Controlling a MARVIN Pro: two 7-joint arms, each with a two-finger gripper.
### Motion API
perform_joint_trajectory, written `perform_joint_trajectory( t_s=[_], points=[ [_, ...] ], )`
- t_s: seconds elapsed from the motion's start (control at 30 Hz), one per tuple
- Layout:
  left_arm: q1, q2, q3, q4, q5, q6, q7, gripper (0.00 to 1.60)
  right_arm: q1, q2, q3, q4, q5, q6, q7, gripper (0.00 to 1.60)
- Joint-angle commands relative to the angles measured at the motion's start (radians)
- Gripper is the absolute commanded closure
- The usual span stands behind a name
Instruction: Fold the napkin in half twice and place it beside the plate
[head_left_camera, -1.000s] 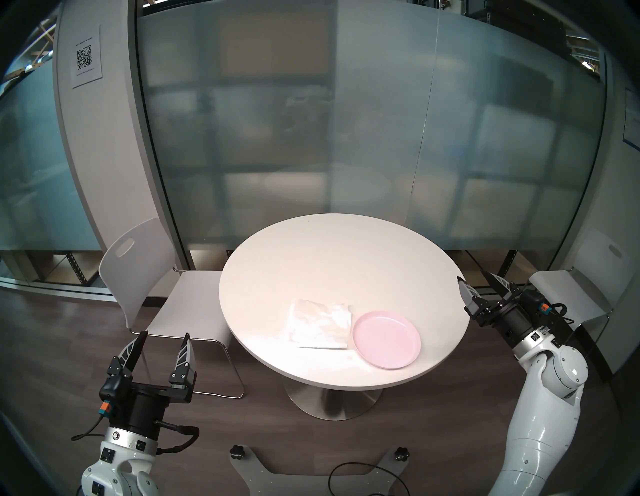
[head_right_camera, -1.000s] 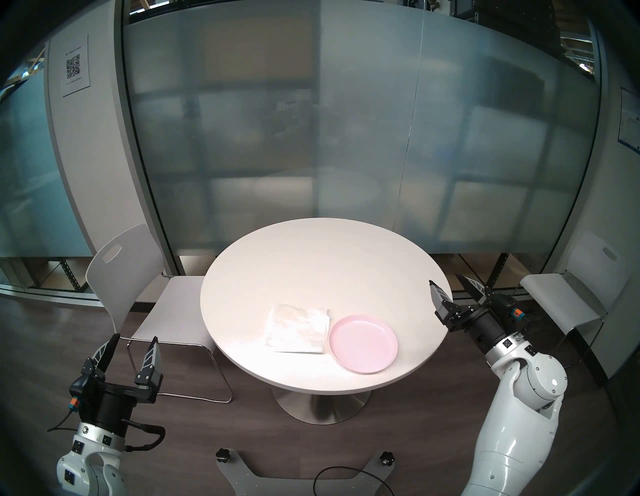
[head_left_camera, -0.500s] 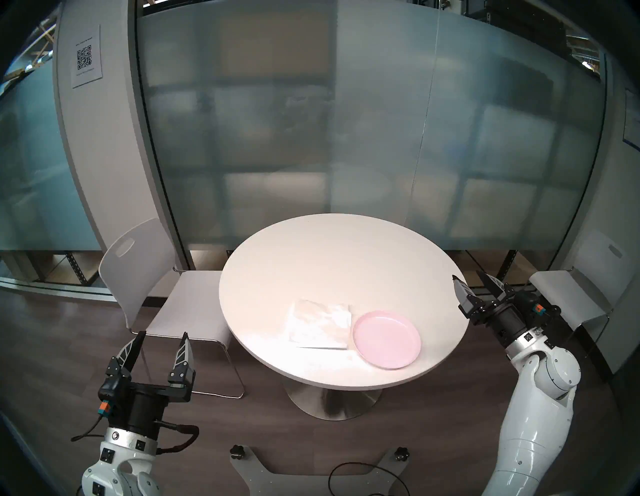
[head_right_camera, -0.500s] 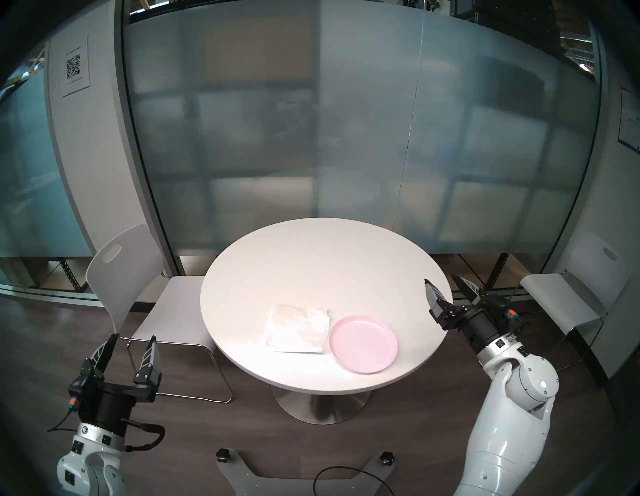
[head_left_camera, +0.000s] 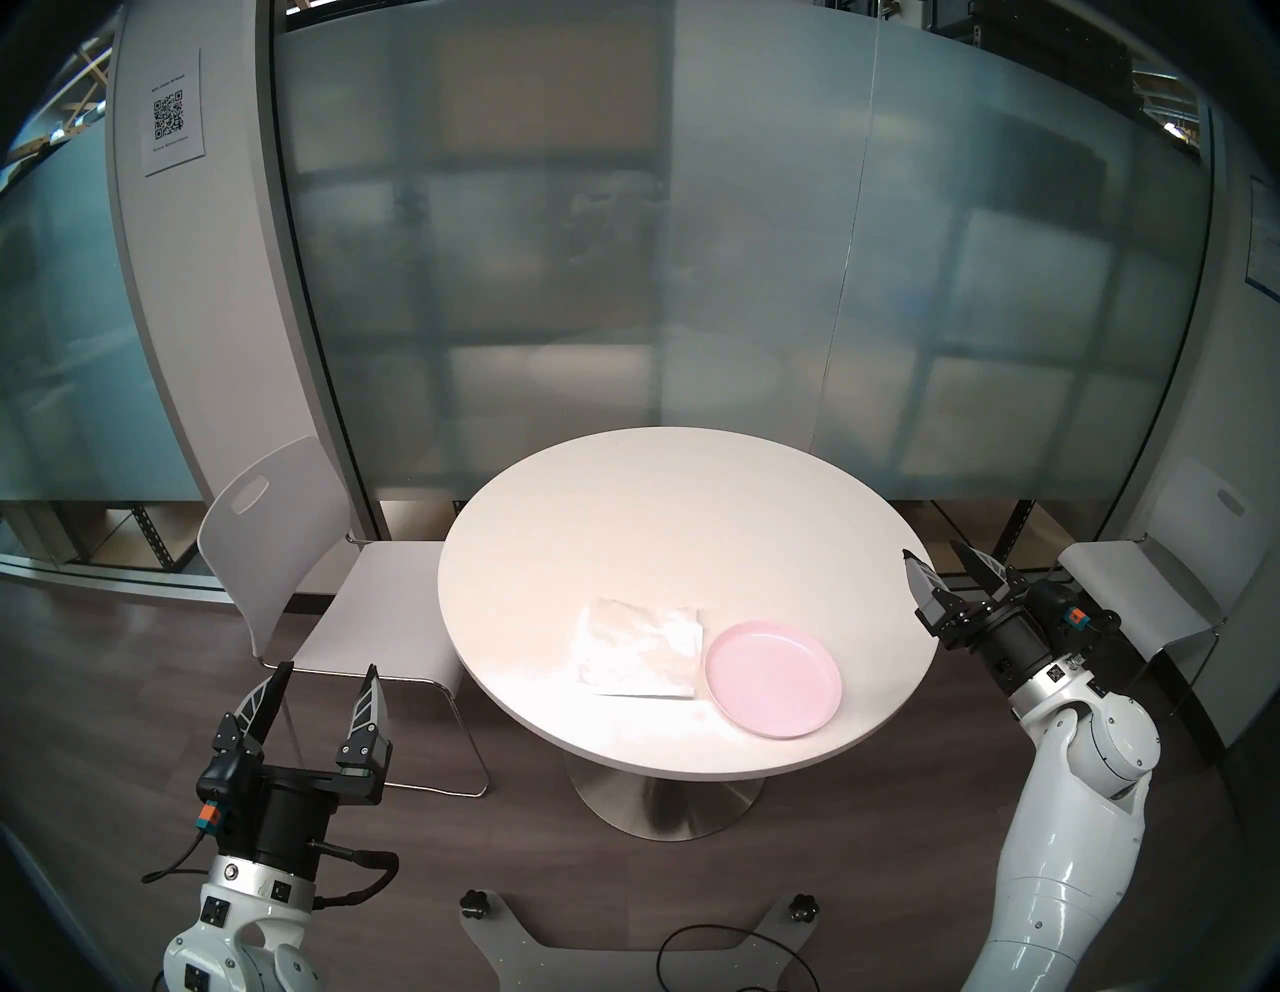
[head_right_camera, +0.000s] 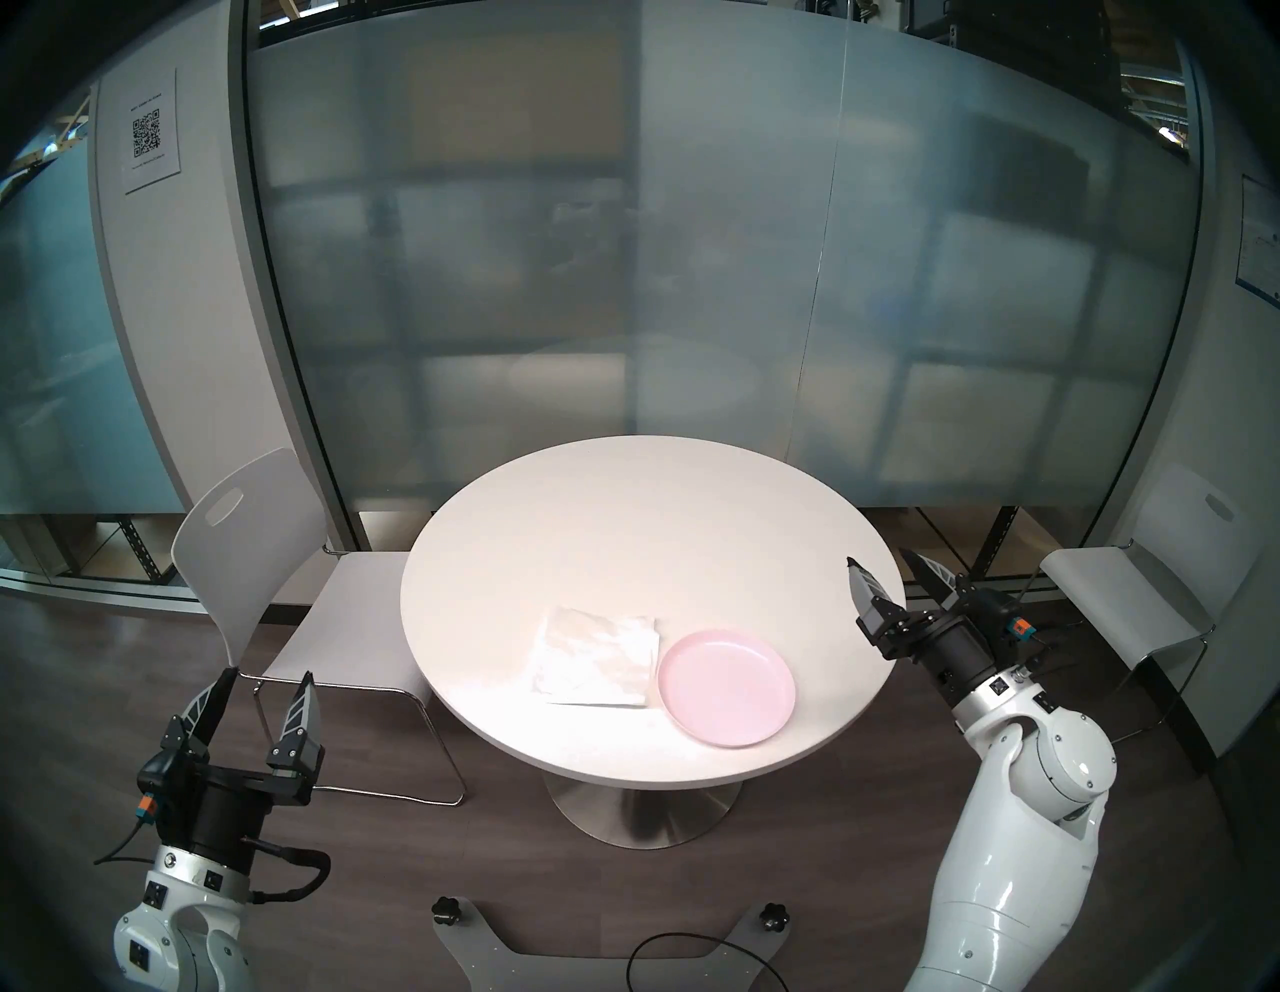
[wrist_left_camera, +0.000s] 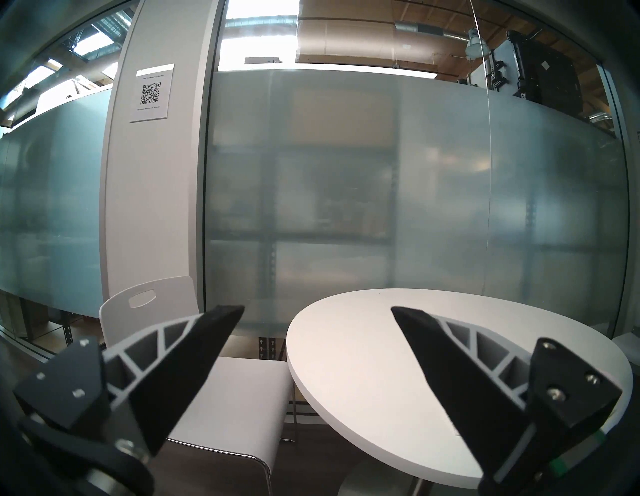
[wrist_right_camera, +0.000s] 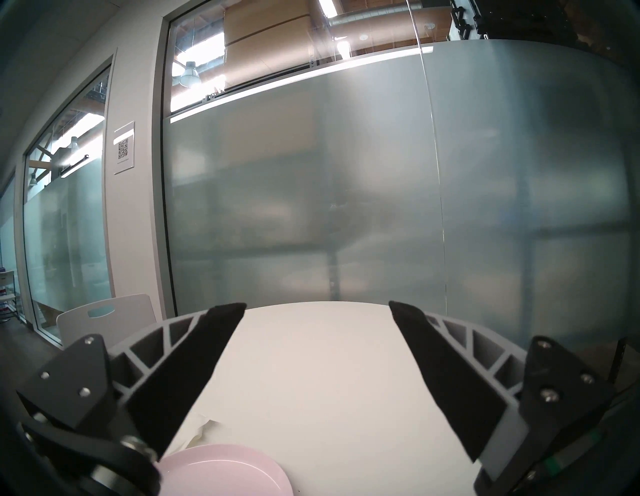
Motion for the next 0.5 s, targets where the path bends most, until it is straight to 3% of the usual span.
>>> perform_joint_trajectory(
  t_s=[0.0,0.47],
  points=[
    [-0.001,0.003,-0.004,-0.025,-0.002,-0.005,-0.001,0.0,0.016,0.002,0.002,-0.017,0.011,-0.003,0.004,0.0],
    [-0.001,0.003,-0.004,-0.025,-0.002,-0.005,-0.002,0.0,0.017,0.001,0.004,-0.017,0.01,-0.003,0.006,0.0]
  ],
)
